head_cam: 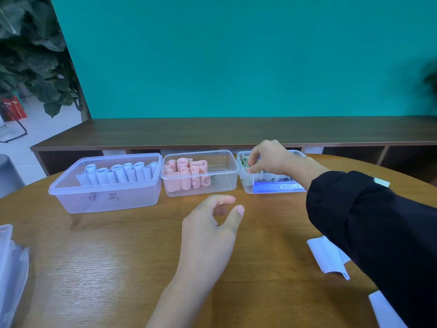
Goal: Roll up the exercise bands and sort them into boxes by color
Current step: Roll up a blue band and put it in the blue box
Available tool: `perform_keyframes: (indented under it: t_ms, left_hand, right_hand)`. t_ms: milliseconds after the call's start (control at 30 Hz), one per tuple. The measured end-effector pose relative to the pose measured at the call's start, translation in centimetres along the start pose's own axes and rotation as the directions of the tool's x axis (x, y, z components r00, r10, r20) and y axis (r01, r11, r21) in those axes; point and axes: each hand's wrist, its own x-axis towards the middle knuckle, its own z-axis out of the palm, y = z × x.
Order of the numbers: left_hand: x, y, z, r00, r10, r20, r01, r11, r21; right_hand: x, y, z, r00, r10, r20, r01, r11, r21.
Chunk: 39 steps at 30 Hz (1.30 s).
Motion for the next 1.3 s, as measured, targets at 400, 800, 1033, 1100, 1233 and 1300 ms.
perform_keyframes:
  t_ms: [400, 800, 1033, 1100, 1233, 1300]
  left_hand:
    - [0.0, 0.1, 0.0, 1.000, 0.016, -0.003, -0.016, 1.000, 0.002]
    - [0.1, 0.0, 0.1, 1.000, 0.017, 0.003, -0.017, 1.000, 0.015]
    - [0.1, -0.2, 0.1, 1.000, 0.008, 0.004, -0.008, 1.000, 0.011]
    - [0.1, -0.2, 0.1, 1.000, 0.002, 0.005, -0.002, 1.000, 0.012]
    - [0.1, -0.5, 0.2, 1.000, -0.006, 0.015, 0.006, 1.000, 0.024]
    - [0.0, -0.6, 0.1, 1.000, -0.013, 0.025, 0.013, 1.000, 0.028]
  right_hand:
    - [-0.4, 0.9, -0.5, 0.999, 0.016, -0.029, -0.014, 0.999, 0.040]
    - [-0.6, 1.3, -0.8, 1.000, 0.015, -0.021, -0.014, 0.999, 0.050]
    - [-0.8, 1.4, -0.7, 1.000, 0.013, -0.017, -0.012, 0.999, 0.049]
    - [-0.9, 1.5, -0.9, 1.000, 0.017, -0.021, -0.015, 0.998, 0.058]
    - [-1.8, 1.6, -1.6, 0.999, 0.024, -0.039, -0.022, 0.998, 0.058]
    - [-2.9, 1.6, -2.2, 0.996, 0.037, -0.077, -0.031, 0.996, 0.079]
